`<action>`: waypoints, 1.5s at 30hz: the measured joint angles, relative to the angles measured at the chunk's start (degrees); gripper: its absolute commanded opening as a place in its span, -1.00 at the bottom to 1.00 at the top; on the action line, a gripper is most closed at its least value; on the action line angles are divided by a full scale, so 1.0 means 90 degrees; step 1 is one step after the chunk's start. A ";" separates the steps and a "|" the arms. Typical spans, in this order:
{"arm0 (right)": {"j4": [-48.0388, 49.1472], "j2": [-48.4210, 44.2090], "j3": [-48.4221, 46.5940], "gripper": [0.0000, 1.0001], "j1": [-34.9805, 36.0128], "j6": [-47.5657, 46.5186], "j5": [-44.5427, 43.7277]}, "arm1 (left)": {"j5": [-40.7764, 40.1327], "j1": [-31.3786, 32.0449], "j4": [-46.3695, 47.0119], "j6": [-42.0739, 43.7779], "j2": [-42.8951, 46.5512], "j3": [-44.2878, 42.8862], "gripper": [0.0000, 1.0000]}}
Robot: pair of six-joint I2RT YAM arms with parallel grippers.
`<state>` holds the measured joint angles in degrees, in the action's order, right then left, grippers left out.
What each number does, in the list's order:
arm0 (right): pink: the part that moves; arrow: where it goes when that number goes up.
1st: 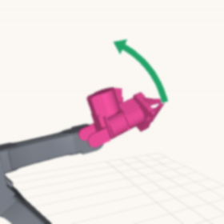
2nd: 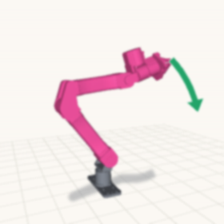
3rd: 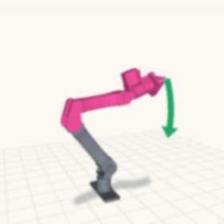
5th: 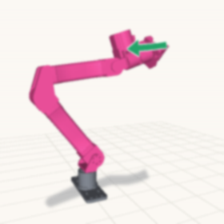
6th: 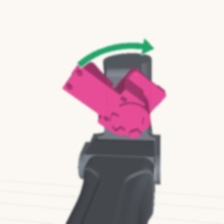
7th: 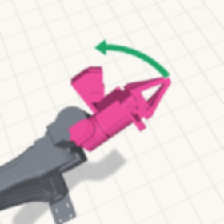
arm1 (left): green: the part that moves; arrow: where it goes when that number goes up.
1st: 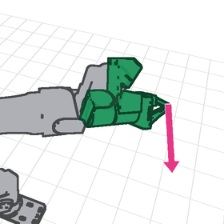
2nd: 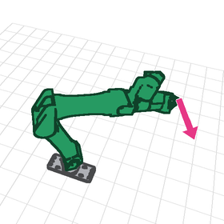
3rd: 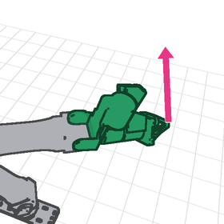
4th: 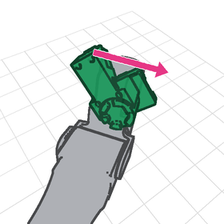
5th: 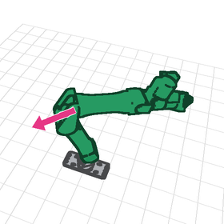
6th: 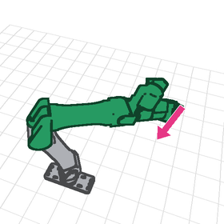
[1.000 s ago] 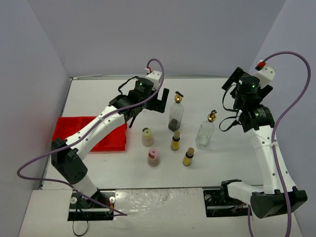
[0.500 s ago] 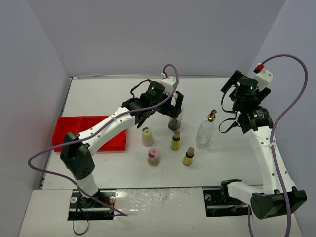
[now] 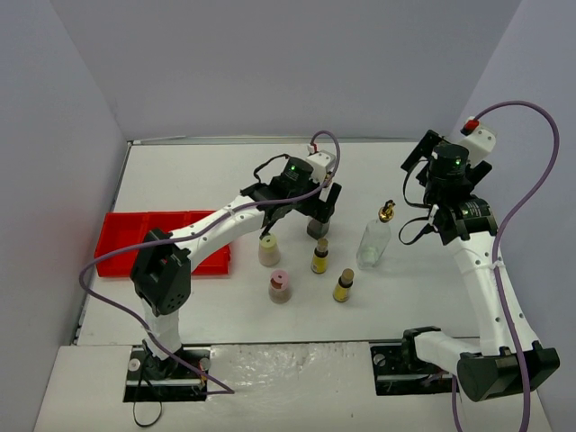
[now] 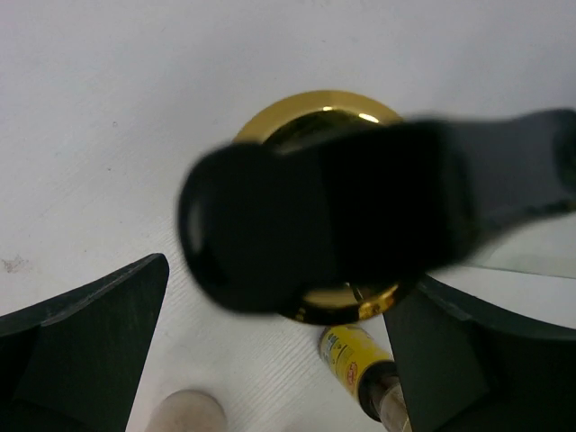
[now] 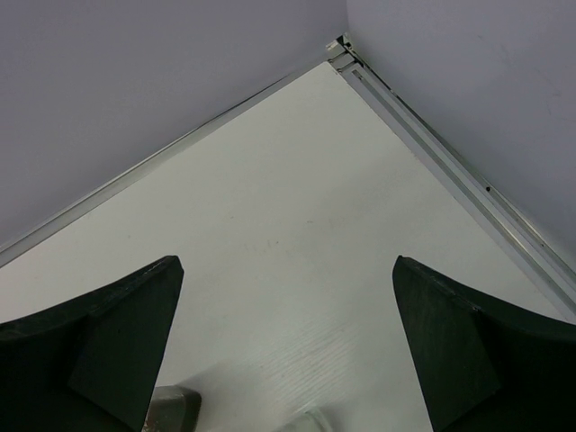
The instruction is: Organize the condiment bottles
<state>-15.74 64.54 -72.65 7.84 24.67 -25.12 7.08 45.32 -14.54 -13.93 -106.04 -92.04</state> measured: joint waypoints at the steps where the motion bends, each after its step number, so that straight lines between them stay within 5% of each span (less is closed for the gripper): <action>1: 0.0002 -0.0008 0.0003 1.00 0.0000 0.0000 0.0006 | -0.0008 0.0000 0.0025 0.0023 -0.0032 -0.0003 0.94; 7: 0.0002 -0.0074 0.0065 1.00 0.0000 0.0000 0.0039 | -0.0057 0.0000 0.0316 0.0080 -0.0245 -0.0071 0.93; 10: 0.0003 -0.0076 0.0084 1.00 0.0000 0.0000 0.0062 | -0.0057 0.0000 0.0503 0.0123 -0.0335 -0.0071 0.74; 12: 0.0002 -0.0076 0.0096 1.00 0.0000 0.0000 0.0068 | -0.0055 0.0000 0.0581 0.0157 -0.0375 -0.0071 0.36; 16: 0.0002 -0.0079 0.0111 1.00 0.0000 0.0000 0.0072 | -0.0025 0.0000 0.0746 0.0295 -0.0444 -0.0095 -0.99; 35: 0.0002 -0.0076 0.0207 1.00 0.0000 -0.0002 0.0070 | -0.0803 0.0267 0.0096 0.0887 -0.0286 -0.0379 -1.00; 45: 0.0009 -0.0056 0.0300 1.00 0.0000 0.0000 0.0085 | -0.2178 0.0207 -0.0348 0.1462 0.0971 -0.0547 -1.00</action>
<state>-15.66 64.03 -69.95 7.84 24.67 -24.35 -12.53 47.19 -17.67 -0.77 -97.29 -96.97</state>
